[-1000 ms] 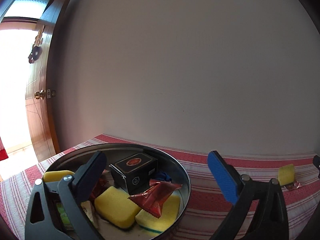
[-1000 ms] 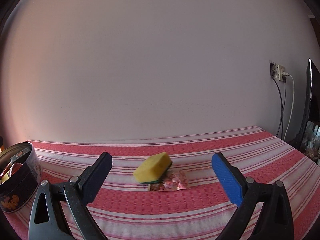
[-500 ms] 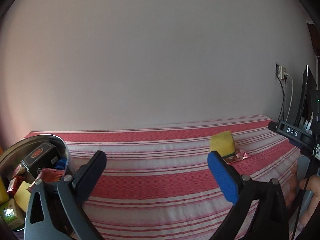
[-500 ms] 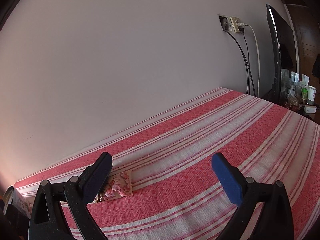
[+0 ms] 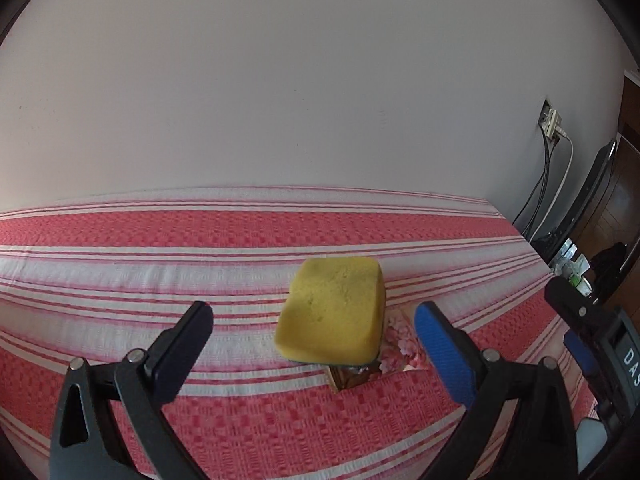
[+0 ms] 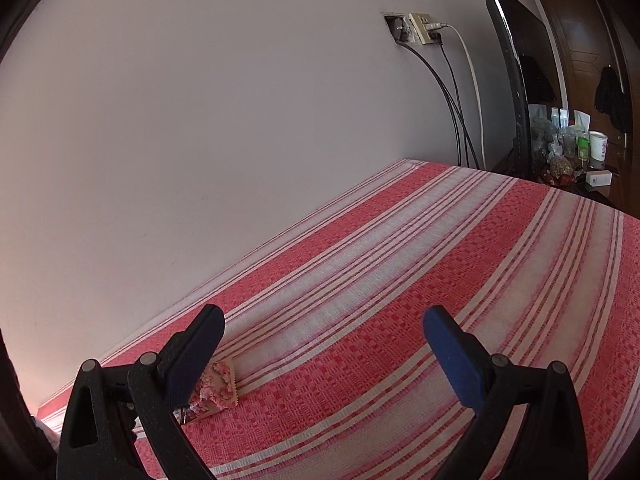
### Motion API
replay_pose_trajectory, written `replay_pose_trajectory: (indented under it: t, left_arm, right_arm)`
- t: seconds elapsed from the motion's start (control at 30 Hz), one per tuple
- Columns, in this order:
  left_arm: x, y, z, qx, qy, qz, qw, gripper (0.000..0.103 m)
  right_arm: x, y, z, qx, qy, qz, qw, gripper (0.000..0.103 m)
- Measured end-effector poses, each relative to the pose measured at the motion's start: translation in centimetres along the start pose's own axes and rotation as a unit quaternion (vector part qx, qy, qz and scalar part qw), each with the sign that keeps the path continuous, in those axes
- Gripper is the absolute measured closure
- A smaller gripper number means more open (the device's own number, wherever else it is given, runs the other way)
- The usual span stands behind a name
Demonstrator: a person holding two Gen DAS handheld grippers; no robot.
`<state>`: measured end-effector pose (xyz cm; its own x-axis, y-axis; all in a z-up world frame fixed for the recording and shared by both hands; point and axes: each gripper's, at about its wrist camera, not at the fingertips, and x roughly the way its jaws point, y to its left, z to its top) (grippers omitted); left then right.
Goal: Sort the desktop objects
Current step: 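Move both tools back to the last sponge and candy packet, then grasp the yellow sponge with the left tool while the right grasps the pink-flowered packet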
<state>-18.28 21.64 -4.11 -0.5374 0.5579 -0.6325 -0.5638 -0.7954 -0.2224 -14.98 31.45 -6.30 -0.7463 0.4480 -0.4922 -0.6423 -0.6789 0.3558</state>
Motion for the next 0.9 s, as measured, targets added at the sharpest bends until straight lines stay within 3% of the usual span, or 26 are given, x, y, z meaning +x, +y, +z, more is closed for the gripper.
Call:
replay_pose_trajectory:
  t: [0.13, 0.23, 0.3, 0.33, 0.37, 0.53, 0.67, 0.77, 0.9]
  left_arm:
    - [2.1, -0.5, 0.4, -0.002, 0.038, 0.006, 0.9992, 0.004]
    - [3.8, -0.3, 0.4, -0.009, 0.085, 0.005, 0.9963, 0.027]
    - [3.3, 0.2, 0.3, -0.020, 0.078, -0.001, 0.9968, 0.034]
    - [3.0, 0.5, 0.2, -0.028, 0.074, 0.001, 0.9969, 0.043]
    - [2.7, 1.1, 0.1, -0.039, 0.072, -0.005, 0.9966, 0.044]
    - [-1.9, 4.6, -1.3, -0.086, 0.022, -0.016, 0.9959, 0.045]
    - [-7.4, 6.3, -2.4, -0.069, -0.034, 0.021, 0.9969, 0.045]
    - [-11.8, 8.0, -3.3, -0.070, -0.060, 0.027, 0.9954, 0.045]
    - [-16.5, 9.1, -4.8, -0.029, -0.093, 0.050, 0.9940, 0.045]
  right_arm:
    - [0.5, -0.2, 0.1, 0.009, 0.010, -0.002, 1.000, 0.001]
    - [0.3, 0.2, 0.1, 0.007, 0.009, -0.001, 1.000, 0.001]
    - [0.2, 0.4, 0.1, 0.005, 0.006, 0.002, 1.000, 0.001]
    - [0.3, 0.4, 0.2, 0.003, 0.006, 0.004, 1.000, 0.001]
    - [0.3, 0.5, 0.1, 0.001, 0.006, 0.005, 1.000, 0.001]
    - [0.7, 0.7, -0.1, -0.014, 0.009, 0.006, 1.000, 0.002]
    - [1.3, 0.9, -0.3, -0.016, 0.033, 0.035, 0.999, 0.002]
    - [2.0, 1.7, -0.8, -0.033, 0.059, 0.059, 0.996, 0.002]
    - [2.5, 3.4, -1.8, -0.065, 0.089, 0.093, 0.990, 0.002]
